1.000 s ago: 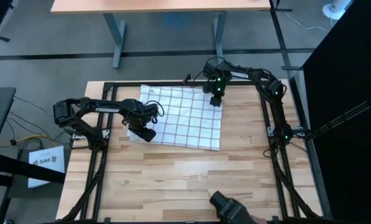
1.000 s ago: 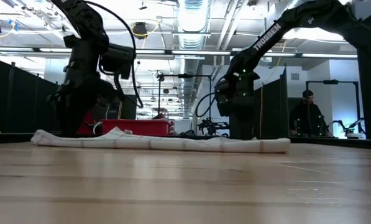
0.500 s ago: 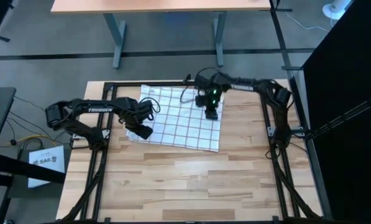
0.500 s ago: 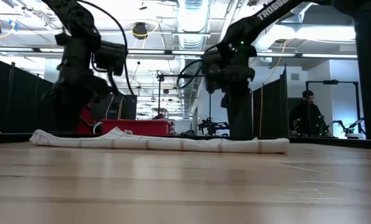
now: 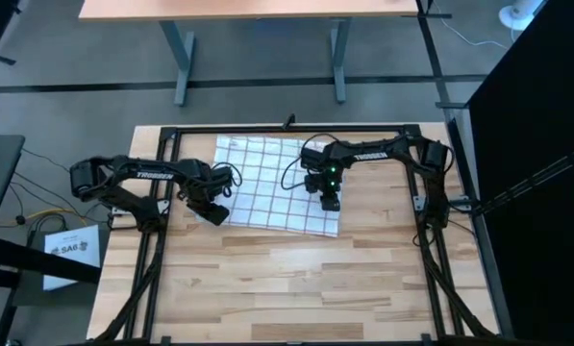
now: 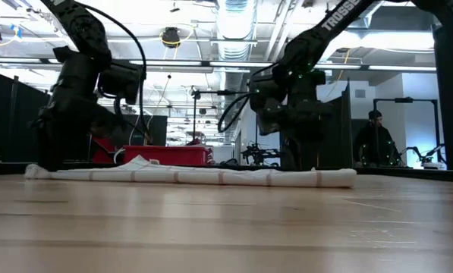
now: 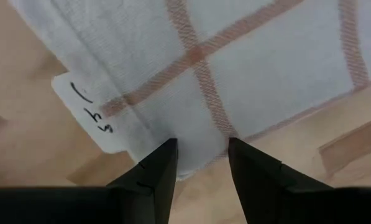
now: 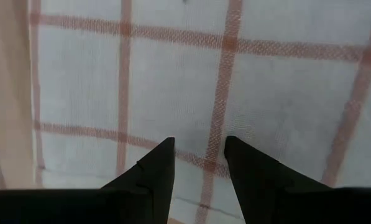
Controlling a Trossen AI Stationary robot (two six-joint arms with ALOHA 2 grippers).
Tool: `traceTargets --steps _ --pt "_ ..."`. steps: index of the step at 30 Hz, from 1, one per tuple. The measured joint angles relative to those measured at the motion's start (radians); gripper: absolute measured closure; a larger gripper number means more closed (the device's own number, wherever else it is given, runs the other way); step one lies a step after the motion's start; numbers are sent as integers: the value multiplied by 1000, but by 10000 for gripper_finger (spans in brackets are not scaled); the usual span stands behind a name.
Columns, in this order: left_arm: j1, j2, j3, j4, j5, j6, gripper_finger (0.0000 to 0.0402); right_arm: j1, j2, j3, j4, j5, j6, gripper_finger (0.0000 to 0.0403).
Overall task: Roll towel
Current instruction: Roll the white squared towel
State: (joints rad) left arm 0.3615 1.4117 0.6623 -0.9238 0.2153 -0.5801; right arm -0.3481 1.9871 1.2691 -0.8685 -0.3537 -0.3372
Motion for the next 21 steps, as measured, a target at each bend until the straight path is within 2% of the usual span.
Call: traceTargets --steps 4,10,17,21 --pt "-53 0 -7 5 5 -55 270 31 -1 -21 2 -7 3 269" --pt "-168 0 -7 65 68 -202 270 59 -1 -41 7 -4 -31 269" --pt "-321 0 -7 204 122 -388 270 58 -13 -45 -15 -1 -89 269" --pt "-362 -2 -7 288 124 -417 270 47 -55 -54 -18 18 -106 269"
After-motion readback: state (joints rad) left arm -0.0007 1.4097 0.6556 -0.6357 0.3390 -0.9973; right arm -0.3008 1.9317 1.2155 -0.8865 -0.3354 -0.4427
